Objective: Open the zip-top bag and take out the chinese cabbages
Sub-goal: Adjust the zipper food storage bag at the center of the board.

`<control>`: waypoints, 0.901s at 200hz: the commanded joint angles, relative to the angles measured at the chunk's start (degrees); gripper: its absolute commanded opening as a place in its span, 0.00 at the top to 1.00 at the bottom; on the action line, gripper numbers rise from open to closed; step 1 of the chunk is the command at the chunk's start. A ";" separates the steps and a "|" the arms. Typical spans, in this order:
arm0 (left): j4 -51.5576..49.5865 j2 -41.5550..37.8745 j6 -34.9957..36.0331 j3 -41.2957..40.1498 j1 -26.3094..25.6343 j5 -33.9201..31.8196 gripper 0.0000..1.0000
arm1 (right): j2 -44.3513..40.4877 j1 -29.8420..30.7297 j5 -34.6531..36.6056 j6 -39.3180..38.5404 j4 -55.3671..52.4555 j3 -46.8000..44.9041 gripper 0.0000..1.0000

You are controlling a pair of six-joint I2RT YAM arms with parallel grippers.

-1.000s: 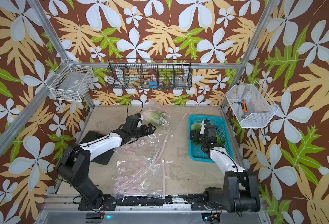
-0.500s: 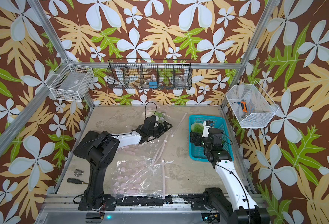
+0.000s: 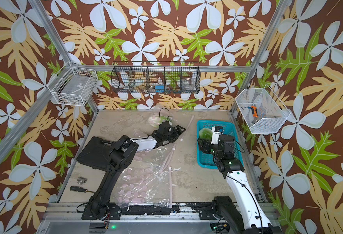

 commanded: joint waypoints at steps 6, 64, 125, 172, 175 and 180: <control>-6.24 3.66 0.92 5.03 -0.01 -2.76 0.21 | -0.80 0.11 -1.43 -1.01 -0.39 0.86 0.25; -11.88 3.50 5.84 8.78 0.60 -7.49 0.81 | -1.90 1.53 -3.27 -1.63 -2.25 2.71 0.25; -20.52 -4.87 17.37 6.91 2.39 -8.50 1.00 | -3.70 5.67 -6.03 -4.03 0.74 2.58 0.26; -23.69 -18.42 24.81 -8.42 4.17 -0.21 1.00 | -2.89 20.14 -5.70 -11.04 12.36 4.72 0.19; -23.75 -19.51 25.18 -9.64 4.39 0.64 1.00 | -2.80 21.37 -5.55 -11.76 12.87 5.03 0.19; -24.07 -21.17 25.71 -11.77 4.79 1.63 1.00 | -2.55 23.37 -5.31 -12.83 13.63 5.76 0.19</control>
